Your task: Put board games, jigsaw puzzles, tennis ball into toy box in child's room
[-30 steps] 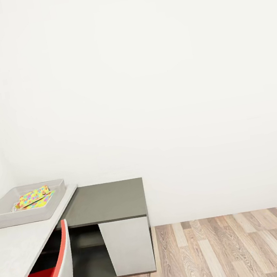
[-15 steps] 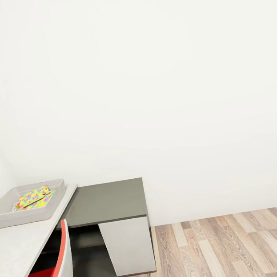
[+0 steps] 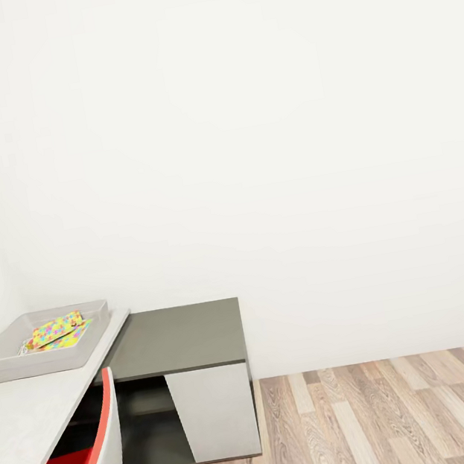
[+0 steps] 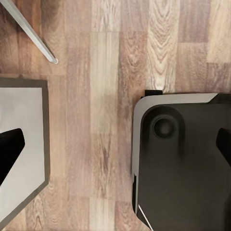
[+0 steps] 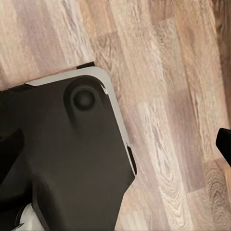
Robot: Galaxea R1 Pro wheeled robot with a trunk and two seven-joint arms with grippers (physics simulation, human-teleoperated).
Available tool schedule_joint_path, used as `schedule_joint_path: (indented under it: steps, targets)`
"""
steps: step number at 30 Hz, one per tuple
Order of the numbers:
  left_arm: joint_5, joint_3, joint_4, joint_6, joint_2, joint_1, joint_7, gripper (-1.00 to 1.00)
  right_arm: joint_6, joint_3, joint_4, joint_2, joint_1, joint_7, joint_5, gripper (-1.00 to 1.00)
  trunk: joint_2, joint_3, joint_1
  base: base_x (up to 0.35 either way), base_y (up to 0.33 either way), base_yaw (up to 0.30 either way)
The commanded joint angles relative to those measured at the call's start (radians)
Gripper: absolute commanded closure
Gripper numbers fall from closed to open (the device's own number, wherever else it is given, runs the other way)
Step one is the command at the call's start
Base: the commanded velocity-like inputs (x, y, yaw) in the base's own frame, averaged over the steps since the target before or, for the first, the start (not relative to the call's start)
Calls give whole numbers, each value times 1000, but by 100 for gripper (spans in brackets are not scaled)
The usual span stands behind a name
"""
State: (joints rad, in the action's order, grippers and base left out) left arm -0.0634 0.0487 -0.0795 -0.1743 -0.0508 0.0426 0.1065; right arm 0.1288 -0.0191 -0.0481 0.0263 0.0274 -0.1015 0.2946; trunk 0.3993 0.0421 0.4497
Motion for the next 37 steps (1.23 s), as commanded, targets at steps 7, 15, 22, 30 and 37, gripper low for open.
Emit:
schedule_joint_path:
  steps: [7,15,22,30,37]
  targets:
    - [-7,3,1,-4,0,0,2,-100,3,-4,1,-9,0,-1,6,-100,1,0,0,0,0,0]
    - [-7,3,1,-4,0,0,2,-100,3,-3,1,-5,0,-1,5,-100,1,0,0,0,0,0]
    - [-7,3,1,-4,0,0,2,-100,3,-3,1,-5,0,-1,5,-100,1,0,0,0,0,0]
    - [-7,3,1,-4,0,0,2,-100,3,-4,1,-9,0,-1,5,-100,1,0,0,0,0,0]
    - [-7,3,1,-4,0,0,2,-100,3,-3,1,-7,0,-1,5,-100,1,0,0,0,0,0]
